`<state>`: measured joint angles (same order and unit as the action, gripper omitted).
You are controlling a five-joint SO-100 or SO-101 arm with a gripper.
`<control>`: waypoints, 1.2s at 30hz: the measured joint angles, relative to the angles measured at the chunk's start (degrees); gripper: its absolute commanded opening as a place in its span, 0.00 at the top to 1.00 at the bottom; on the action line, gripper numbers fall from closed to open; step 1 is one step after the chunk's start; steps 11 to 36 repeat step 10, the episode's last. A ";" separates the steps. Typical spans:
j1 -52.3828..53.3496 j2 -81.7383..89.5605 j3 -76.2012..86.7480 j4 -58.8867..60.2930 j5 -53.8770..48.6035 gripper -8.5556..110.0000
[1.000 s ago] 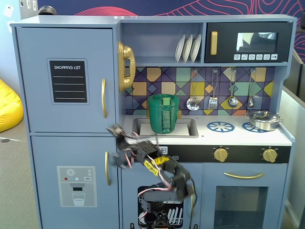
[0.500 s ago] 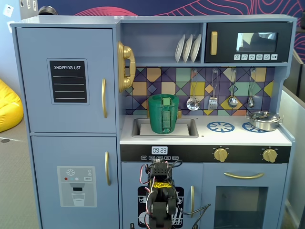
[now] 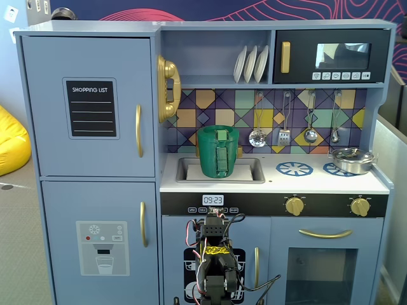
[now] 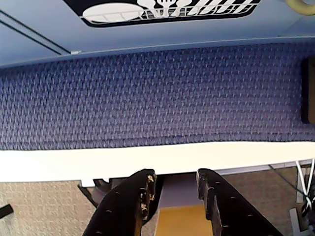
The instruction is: Close the left cabinet door
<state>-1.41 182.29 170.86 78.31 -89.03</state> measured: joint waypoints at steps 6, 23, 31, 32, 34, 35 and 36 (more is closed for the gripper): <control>0.00 0.00 -0.09 0.00 0.26 0.91; 0.00 0.00 -0.09 0.00 0.26 0.91; 0.00 0.00 -0.09 0.00 0.26 0.91; 0.00 0.00 -0.09 0.00 0.26 0.91; 0.00 0.00 -0.09 0.00 0.26 0.91; 0.00 0.00 -0.09 0.00 0.26 0.91; 0.00 0.00 -0.09 0.00 0.26 0.91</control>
